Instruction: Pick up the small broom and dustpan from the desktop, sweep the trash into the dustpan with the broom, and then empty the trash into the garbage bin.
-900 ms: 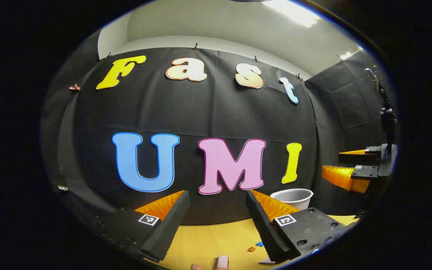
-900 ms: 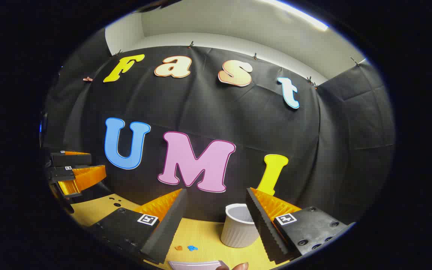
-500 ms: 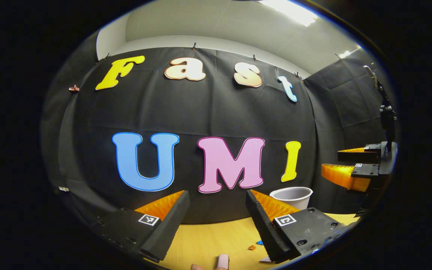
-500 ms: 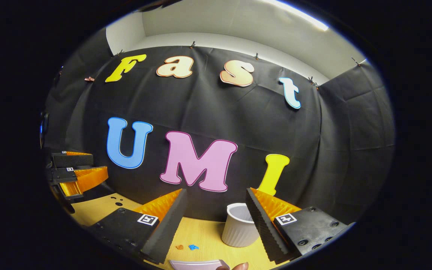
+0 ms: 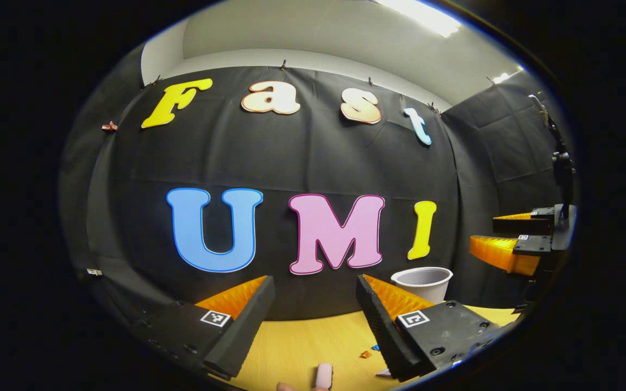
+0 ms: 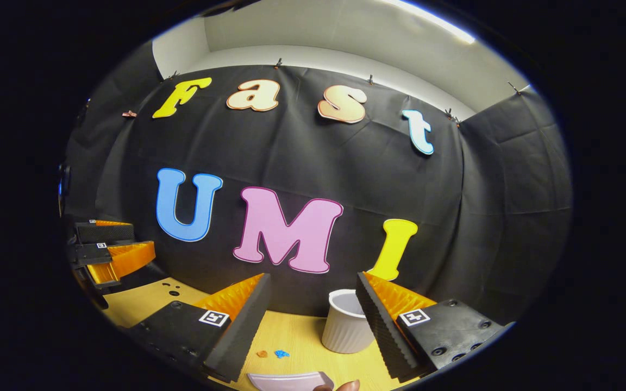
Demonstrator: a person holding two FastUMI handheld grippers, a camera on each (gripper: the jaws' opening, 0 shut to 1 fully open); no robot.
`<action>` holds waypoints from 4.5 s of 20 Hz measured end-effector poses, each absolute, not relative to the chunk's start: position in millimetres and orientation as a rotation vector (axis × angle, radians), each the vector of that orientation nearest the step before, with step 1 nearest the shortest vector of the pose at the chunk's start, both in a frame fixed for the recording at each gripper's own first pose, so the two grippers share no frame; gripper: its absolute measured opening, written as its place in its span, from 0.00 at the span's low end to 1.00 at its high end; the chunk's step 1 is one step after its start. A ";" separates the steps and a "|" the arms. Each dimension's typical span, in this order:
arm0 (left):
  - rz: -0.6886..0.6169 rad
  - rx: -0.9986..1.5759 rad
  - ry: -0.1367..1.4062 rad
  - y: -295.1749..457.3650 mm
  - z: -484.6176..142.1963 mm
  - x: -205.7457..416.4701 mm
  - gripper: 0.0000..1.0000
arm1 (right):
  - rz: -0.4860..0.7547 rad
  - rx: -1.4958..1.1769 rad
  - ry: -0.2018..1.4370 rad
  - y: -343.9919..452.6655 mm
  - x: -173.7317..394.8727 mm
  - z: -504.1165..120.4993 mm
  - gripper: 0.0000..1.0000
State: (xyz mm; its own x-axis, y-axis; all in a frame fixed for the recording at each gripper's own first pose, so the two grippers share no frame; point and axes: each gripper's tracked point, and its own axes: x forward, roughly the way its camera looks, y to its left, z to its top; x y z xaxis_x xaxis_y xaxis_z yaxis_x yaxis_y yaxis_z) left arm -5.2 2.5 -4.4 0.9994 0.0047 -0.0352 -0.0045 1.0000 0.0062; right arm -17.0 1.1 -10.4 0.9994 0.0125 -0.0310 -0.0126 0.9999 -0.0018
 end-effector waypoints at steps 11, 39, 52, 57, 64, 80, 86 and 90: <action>0.014 0.020 0.071 4.7 -9.9 -3.9 0.96 | 0.215 0.042 0.378 4.0 -54.9 -101.6 0.98; 0.104 0.082 0.266 13.4 -20.9 -6.5 0.94 | 0.397 -0.013 1.395 23.1 -158.0 -464.8 0.65; 0.021 -0.015 0.630 8.5 -132.6 -39.0 0.98 | 0.448 -0.003 1.335 15.8 -140.6 -453.0 0.33; -0.011 -0.036 0.910 10.8 -223.1 -67.0 0.97 | 0.458 -0.011 1.308 1.0 -137.7 -436.8 0.36; -0.056 -0.033 1.200 12.5 -325.6 -87.0 0.89 | 0.443 0.006 1.303 -11.7 -134.7 -427.9 0.36; -0.089 0.055 1.264 13.7 -373.1 -32.8 0.29 | 0.548 -0.101 1.423 -38.2 -133.8 -421.5 0.36; -0.198 0.088 1.213 -20.6 -376.2 47.6 0.28 | 0.617 -0.170 1.511 -47.0 -126.1 -431.4 0.36; -0.300 0.178 1.225 -38.0 -390.8 73.3 0.29 | 0.641 -0.197 1.527 -47.8 -126.7 -438.5 0.36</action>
